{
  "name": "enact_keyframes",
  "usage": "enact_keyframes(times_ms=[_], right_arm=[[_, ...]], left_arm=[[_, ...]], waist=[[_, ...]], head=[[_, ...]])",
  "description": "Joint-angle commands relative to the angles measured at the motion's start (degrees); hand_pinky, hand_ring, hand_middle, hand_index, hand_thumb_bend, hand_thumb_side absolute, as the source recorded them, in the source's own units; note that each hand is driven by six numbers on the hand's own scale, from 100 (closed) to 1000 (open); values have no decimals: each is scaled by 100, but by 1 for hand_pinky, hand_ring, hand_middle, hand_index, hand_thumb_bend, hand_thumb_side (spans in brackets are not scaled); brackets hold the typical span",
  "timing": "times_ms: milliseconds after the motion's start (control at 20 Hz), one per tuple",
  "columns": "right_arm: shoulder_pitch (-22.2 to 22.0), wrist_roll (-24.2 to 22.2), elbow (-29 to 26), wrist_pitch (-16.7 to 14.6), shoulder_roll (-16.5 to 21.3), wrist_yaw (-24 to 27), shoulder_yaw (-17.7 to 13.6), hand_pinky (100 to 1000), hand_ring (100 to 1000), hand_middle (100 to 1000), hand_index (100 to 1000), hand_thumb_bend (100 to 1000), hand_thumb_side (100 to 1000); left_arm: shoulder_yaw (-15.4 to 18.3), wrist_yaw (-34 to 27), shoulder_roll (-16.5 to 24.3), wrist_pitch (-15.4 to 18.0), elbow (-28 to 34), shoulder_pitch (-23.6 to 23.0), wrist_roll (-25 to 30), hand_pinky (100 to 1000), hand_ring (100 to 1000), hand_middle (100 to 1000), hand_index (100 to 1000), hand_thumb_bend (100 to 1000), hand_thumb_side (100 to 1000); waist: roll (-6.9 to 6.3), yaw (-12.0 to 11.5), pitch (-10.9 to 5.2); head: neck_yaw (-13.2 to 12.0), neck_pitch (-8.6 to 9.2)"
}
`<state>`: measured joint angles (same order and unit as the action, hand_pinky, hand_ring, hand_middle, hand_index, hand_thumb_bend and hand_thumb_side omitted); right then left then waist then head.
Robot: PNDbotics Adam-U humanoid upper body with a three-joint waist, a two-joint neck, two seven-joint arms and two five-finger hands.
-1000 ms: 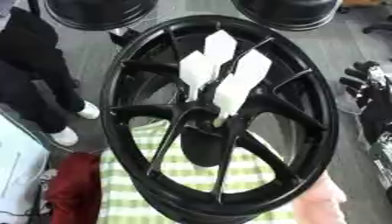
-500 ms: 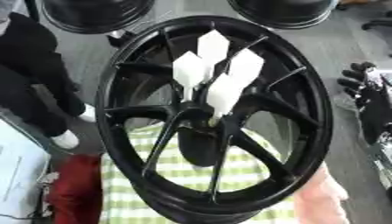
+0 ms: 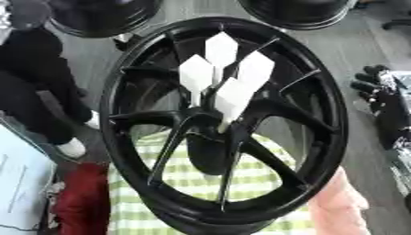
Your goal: Pull the pin out of the wheel hub.
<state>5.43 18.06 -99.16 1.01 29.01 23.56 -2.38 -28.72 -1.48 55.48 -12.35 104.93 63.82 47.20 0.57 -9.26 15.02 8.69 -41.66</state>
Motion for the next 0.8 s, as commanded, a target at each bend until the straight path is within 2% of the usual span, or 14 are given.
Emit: enact_keyframes(times_ms=[50, 100, 300, 450, 800], right_arm=[[9, -31, -111, 1, 190, -40, -6, 959, 810, 753, 819, 100, 744], [9, -38, -107, 4, 187, -41, 0, 958, 810, 753, 819, 100, 752], [17, -49, -94, 6, 177, -42, 8, 958, 810, 753, 819, 100, 753], [22, -52, -82, 6, 171, -43, 12, 958, 810, 752, 819, 100, 755], [38, -62, -55, 2, 163, -55, 20, 958, 810, 752, 819, 100, 757]], left_arm=[[-197, 88, -254, -52, -184, 355, 299, 728, 792, 798, 855, 359, 829], [-264, 104, -356, -55, -243, 452, 358, 728, 792, 799, 855, 312, 818], [-448, 74, -619, -58, -325, 704, 468, 724, 791, 799, 854, 321, 811], [-533, 41, -594, -90, -180, 713, 450, 723, 789, 797, 854, 333, 804], [-698, 118, -396, -633, 184, 519, 107, 731, 796, 806, 863, 355, 780]], waist=[[-5, -6, -150], [-4, -6, -151], [-11, -2, -150], [-26, 5, -134], [-51, 15, -109]], head=[[7, 54], [9, 60], [-20, 76], [-21, 73], [35, 47]])
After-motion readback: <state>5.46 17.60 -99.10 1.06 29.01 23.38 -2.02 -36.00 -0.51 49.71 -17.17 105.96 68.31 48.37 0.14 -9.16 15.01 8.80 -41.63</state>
